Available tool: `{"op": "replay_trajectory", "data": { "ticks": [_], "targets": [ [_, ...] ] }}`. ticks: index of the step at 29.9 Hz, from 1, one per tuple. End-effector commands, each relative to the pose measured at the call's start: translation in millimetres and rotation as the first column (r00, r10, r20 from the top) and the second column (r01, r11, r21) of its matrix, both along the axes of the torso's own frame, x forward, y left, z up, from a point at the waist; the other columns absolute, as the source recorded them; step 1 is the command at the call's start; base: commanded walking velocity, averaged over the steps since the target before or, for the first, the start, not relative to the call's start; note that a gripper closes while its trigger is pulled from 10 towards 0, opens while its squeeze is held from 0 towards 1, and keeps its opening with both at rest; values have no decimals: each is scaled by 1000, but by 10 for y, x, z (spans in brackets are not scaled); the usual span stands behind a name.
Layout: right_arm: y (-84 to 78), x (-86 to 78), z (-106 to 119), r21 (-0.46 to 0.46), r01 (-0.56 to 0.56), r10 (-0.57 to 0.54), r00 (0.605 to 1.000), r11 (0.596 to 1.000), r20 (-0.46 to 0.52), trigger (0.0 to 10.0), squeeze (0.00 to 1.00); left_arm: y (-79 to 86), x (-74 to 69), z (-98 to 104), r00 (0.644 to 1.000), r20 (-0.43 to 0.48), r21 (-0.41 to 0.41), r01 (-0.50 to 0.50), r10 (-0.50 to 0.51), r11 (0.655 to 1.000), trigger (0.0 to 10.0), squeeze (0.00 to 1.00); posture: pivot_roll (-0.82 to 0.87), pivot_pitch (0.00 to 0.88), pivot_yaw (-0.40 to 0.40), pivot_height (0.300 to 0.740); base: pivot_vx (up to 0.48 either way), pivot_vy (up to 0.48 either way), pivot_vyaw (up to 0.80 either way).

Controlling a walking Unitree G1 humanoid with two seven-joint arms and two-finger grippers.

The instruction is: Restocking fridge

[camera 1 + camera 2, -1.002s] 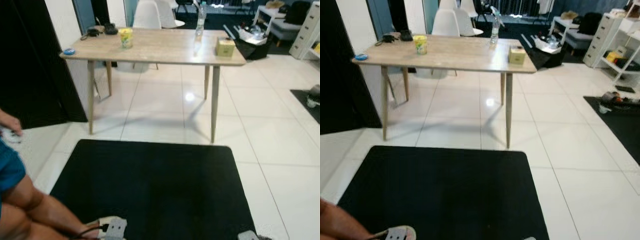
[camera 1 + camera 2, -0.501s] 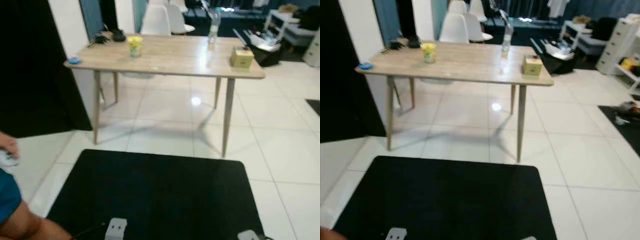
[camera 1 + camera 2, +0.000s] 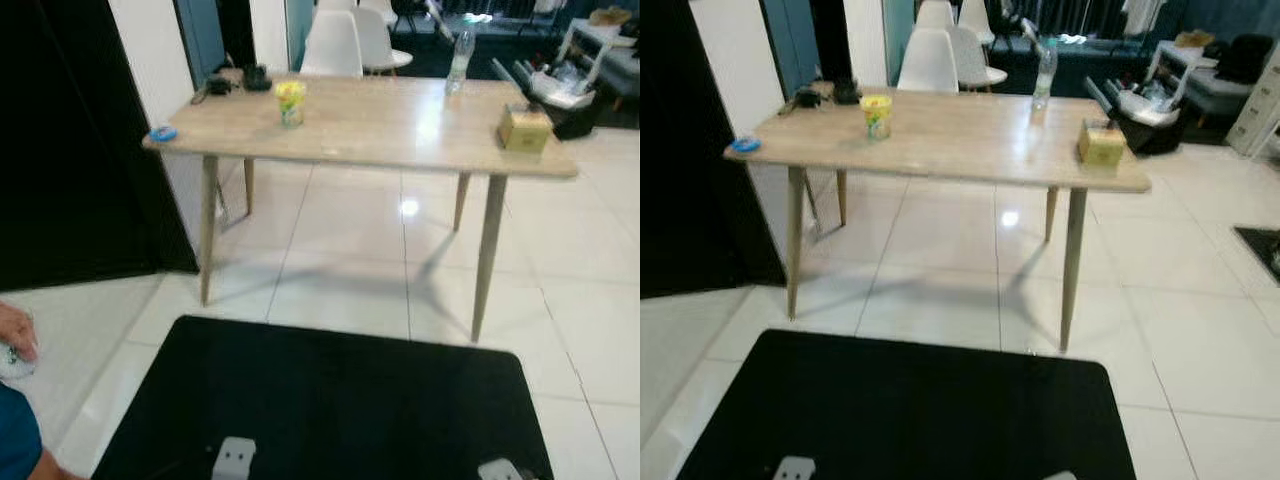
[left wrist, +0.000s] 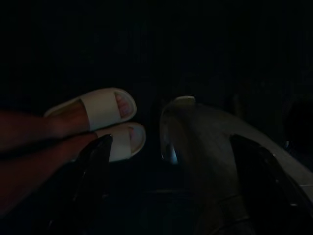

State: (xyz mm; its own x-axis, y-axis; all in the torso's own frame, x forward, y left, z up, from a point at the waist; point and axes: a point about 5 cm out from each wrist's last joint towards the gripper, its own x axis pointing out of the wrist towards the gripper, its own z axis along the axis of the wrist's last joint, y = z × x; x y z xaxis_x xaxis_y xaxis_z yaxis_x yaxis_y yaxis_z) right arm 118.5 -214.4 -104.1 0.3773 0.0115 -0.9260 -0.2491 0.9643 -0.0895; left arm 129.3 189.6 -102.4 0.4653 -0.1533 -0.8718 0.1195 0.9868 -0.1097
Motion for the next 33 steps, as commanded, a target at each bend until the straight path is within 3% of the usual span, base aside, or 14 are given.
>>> {"op": "replay_trajectory", "data": {
  "ticks": [1,33],
  "targets": [
    [-52,-66,-10,-13,7,-8,1000,1000,-22,10000,0,-46,-76,-33,999,-33,-7,12,-12,1000,10000,0,25,0,-31,740,311,0,0],
    [-69,-79,-11,-21,1,-2,1000,1000,-28,10000,0,-55,-87,-37,999,-36,-6,18,-18,1000,10000,0,25,0,-33,740,313,0,0]
  ]
}}
